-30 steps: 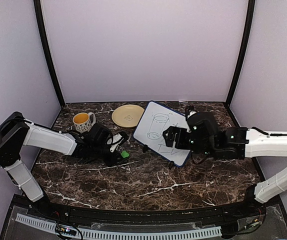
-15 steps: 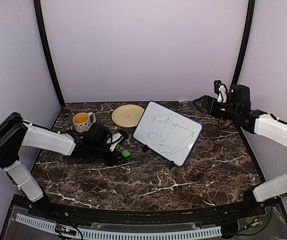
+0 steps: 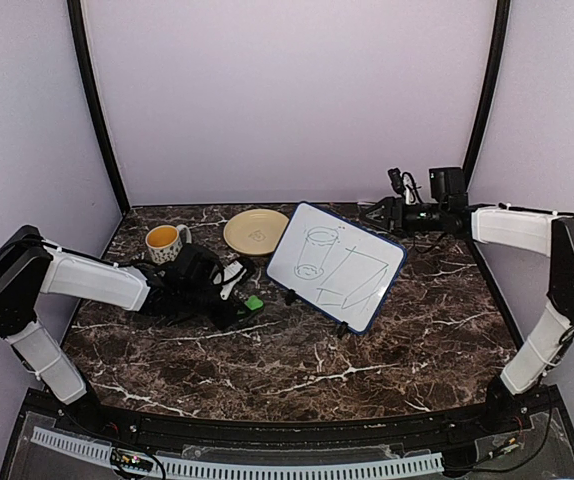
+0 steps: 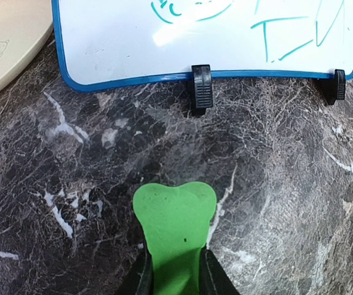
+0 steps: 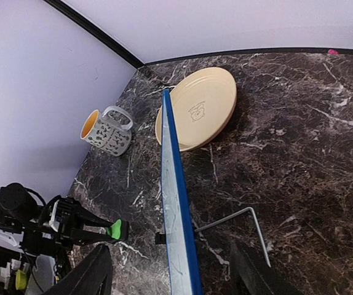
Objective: Erase the whiteboard
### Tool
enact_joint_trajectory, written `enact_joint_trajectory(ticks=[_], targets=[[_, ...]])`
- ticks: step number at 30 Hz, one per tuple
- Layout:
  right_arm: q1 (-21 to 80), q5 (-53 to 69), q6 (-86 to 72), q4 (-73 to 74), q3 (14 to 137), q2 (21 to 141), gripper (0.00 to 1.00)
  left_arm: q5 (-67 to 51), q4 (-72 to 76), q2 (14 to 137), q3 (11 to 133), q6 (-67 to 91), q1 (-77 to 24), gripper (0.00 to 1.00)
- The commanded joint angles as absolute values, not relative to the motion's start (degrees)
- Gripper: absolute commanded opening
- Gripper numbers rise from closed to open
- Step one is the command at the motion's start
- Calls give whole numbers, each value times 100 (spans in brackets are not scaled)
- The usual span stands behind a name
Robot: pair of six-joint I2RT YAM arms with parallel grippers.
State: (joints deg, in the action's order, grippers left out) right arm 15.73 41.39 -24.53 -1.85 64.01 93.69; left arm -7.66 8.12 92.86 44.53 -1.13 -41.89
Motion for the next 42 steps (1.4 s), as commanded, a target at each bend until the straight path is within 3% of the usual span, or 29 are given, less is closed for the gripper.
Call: enact_joint_trajectory(ticks=[1,10,22,33,42], targets=[[1572,4643,-2298,-135,6632,9480,60,-795,904,9206,4357,-62,-4165,26],[1624,4686,-2008,432,6981,9878,44,-791,884,9244,4407,-61,-4163,26],[1824,4772,-2024,499,6847,9873,14,-762,963,9048,4248,-18,-4158,25],[2188,4901,-2358,158,6463,9741,1,-765,1028,8751,3986,144,-4171,25],[2312,4986,-2606,-157,6058,9376,0,-708,928,8675,3799,130,-4204,25]])
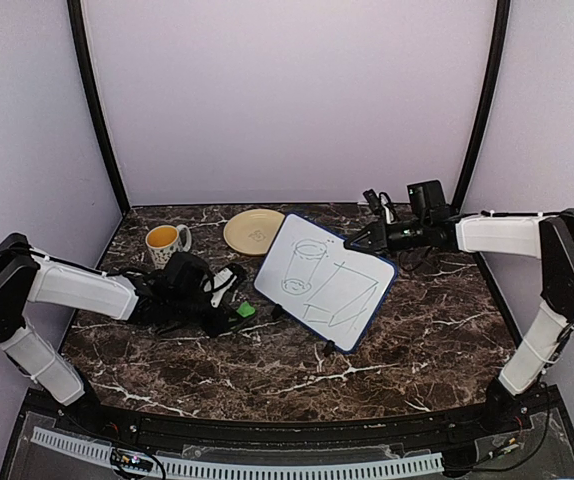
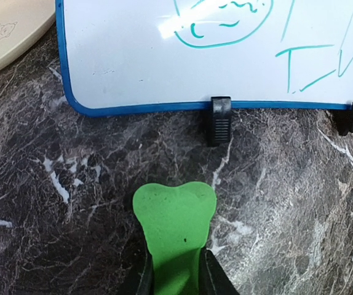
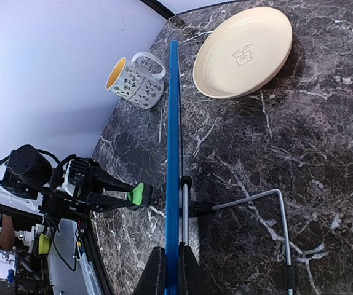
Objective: Erase the whiteboard
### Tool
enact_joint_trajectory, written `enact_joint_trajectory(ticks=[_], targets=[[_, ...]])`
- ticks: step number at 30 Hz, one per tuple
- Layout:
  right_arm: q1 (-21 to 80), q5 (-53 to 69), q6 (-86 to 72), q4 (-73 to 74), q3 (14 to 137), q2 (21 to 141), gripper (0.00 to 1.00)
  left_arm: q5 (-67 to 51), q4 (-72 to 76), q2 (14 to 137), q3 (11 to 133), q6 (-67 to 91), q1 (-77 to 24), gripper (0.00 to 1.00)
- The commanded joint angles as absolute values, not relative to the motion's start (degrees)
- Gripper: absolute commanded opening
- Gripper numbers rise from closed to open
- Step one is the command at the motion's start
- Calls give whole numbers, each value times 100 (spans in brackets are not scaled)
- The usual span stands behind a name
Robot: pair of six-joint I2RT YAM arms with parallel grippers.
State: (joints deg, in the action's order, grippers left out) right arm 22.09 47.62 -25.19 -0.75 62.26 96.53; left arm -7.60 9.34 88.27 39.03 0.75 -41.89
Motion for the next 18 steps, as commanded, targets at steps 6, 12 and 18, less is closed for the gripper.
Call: enact_joint_trajectory(ticks=[6,12,18], targets=[[2218,5035,-2405,-19,6041,9289,0,-660,845,8728,3824,101,-4252,26],[1986,5131,-2240,202,5968,9091,0,-733,957,8719,3786,163,-4262,26],[1819,5245,-2137,132,5821,8917,0,-784,1031,8756,3797,197,-4258,26]])
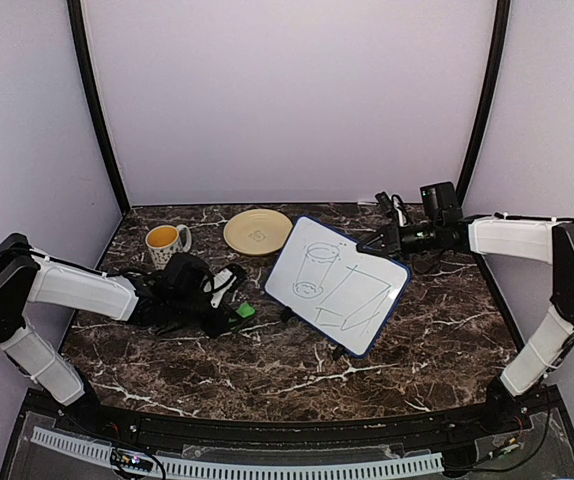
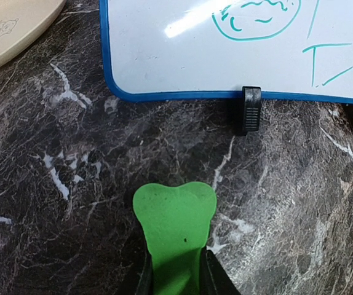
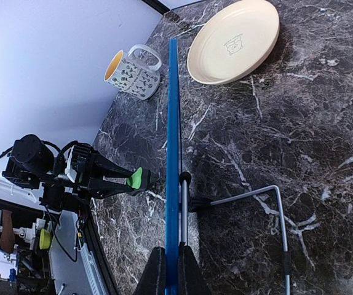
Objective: Erase the whiteboard
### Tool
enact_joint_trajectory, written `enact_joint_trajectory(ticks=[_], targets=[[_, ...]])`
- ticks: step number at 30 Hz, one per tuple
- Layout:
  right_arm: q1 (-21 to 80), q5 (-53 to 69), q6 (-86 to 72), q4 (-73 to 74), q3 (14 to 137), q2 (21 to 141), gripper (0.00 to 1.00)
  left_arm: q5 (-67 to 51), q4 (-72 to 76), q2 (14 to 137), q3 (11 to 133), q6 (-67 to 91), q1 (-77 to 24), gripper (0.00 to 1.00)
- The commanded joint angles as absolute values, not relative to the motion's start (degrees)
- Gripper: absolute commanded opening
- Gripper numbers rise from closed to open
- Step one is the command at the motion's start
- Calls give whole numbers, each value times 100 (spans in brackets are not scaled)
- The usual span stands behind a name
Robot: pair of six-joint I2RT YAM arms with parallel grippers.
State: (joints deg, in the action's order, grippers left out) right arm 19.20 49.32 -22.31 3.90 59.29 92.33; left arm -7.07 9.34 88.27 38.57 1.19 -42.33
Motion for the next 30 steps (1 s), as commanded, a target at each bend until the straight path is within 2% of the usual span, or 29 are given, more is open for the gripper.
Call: enact_joint_trajectory(ticks=[1,10,16,20,30], targets=[[1812,5278,-2192,43,5763,8898,0,-792,1039,8759,3792,201,-4260,26],[1821,5386,-2188,27,5541,8719,0,-872,856,8789,3863,100,-4341,28],[1943,5181,-2219,26,5411,8732,0,-762,594,8939,4043,44,-4470,48],[2085,5080,-2381,-264,5274,8668,0,-543,418,8881,4093,44,-4474,56],[2263,4827,-2667,-500,4953,8472,0,-420,-149,9179,4532,-210,-4519,56]])
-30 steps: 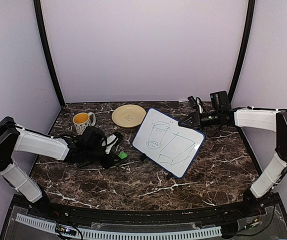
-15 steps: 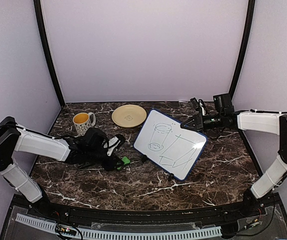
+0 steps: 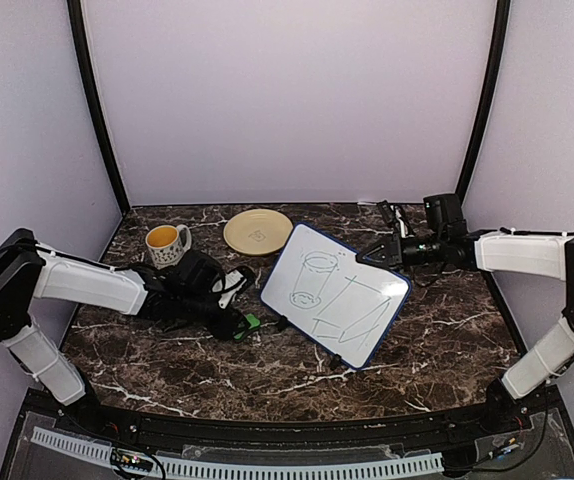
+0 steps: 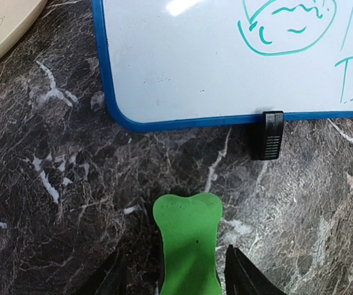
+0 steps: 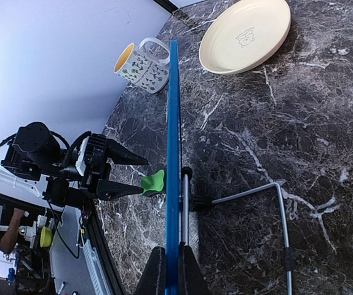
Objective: Erase the whiteboard
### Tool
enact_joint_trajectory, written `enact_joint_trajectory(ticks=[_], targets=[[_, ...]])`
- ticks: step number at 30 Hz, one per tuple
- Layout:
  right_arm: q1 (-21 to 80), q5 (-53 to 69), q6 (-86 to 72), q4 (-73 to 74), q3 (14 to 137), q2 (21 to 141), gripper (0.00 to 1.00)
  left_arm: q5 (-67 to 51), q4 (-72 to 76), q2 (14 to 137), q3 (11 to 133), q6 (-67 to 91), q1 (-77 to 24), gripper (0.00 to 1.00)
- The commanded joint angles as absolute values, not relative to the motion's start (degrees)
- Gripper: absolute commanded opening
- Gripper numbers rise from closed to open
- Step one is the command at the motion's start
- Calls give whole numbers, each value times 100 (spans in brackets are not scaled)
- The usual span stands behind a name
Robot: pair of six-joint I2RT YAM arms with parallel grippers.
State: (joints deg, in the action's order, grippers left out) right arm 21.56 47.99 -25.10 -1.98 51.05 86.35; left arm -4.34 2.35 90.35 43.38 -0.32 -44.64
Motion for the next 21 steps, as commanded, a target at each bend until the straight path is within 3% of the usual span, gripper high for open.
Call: enact_joint_trajectory(ticks=[1,16,21], targets=[[2267,4805,-2671,-501,4930,8473,0,-470,-149,9195,4559,-215,-4536,56],[2342,4620,-2609,-337,4937,8470,0,-498,-289,9517,4783,-304,-4600,45],[2381,4531,-2566,-264,4975,8487,0,-474,-271,9500,4799,-316,-4601,29]])
